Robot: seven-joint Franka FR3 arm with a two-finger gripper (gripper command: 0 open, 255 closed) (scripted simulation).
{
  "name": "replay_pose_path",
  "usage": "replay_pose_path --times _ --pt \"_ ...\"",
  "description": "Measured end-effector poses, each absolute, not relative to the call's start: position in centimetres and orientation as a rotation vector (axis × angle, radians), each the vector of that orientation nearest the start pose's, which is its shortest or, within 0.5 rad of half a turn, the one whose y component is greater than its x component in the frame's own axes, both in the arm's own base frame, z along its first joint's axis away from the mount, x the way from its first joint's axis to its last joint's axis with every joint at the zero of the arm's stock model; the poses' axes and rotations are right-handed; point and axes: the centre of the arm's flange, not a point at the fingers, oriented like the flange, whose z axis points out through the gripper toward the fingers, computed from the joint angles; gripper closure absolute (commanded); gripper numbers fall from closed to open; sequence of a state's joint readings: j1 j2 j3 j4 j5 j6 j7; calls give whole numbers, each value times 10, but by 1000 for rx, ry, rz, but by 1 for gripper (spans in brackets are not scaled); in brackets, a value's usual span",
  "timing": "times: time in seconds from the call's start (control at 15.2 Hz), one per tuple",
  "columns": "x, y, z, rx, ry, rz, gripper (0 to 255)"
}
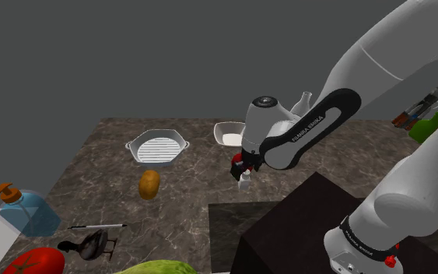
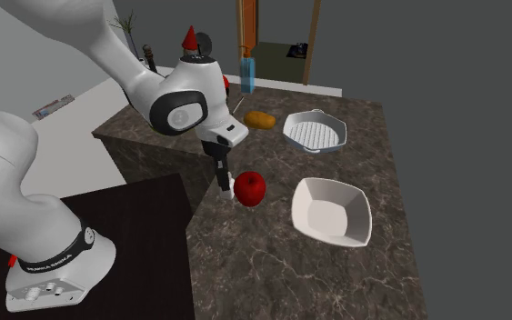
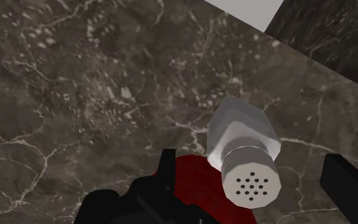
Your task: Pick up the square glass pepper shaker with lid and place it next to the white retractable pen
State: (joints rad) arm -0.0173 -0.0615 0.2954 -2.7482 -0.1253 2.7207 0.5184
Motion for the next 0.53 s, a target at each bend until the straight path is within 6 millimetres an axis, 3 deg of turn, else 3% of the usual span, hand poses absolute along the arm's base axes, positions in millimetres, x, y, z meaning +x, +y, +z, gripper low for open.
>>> replay_pose_path --times 0.53 --pt "381 112 240 -3187 202 -89 255"
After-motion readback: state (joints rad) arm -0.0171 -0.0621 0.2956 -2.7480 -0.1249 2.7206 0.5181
